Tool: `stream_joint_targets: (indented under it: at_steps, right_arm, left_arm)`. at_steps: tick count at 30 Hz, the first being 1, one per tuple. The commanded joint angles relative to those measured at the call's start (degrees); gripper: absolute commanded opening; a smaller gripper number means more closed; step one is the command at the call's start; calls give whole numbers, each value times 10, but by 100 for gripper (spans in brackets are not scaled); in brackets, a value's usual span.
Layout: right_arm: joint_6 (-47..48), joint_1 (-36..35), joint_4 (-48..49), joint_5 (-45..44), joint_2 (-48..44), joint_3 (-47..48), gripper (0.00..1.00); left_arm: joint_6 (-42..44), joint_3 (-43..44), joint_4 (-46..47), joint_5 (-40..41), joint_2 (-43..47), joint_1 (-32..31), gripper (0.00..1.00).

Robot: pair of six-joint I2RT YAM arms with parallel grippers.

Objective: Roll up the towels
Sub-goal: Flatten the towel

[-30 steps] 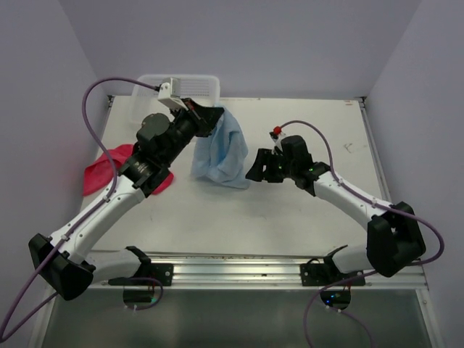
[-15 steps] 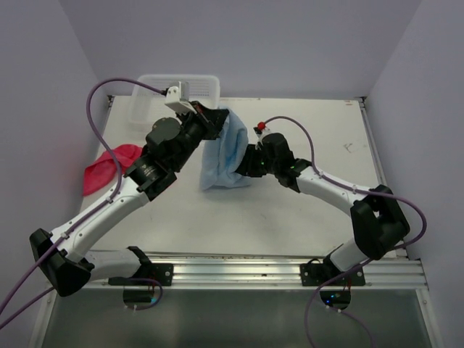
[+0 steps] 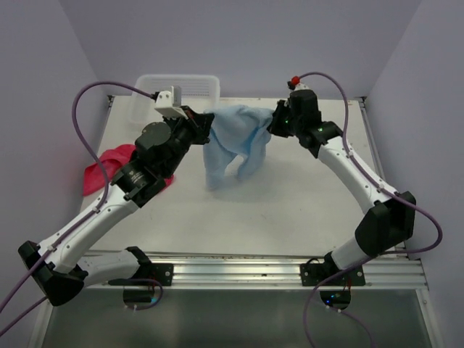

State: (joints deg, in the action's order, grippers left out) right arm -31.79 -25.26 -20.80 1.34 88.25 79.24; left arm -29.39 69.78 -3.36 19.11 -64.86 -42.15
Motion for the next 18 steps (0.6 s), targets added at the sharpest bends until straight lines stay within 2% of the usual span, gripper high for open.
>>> stream_joint_targets:
  at_steps: [1,2,3,6,9,11,16,17,18]
  right_arm:
    - [52,23,-101,-16,16,112,0]
    - [72,26,-112,26,35,132,0]
    - [81,26,-135,37,70,175,0]
    - [102,25,-161,77,135,219,0]
    - [126,26,-194,84,197,288,1]
    - [139,26,-205,84,229,311,7]
    - [147,28,-214,129,335,383,9]
    - [147,28,-217,136,345,393,11]
    - [153,27,-218,146,365,411,20]
  left_arm:
    - [26,-17,-28,26,34,-3,0]
    - [27,-27,-31,25,42,-2,0]
    - [27,-52,-36,23,46,-2,0]
    - [10,-103,-50,18,47,-1,0]
    - [-13,-137,-62,7,42,-1,0]
    - [-22,-156,-61,-7,34,-2,0]
    - [-41,-180,-53,-37,10,-2,0]
    - [-42,-183,-55,-36,8,-2,0]
    - [-44,-185,-58,-34,6,-2,0]
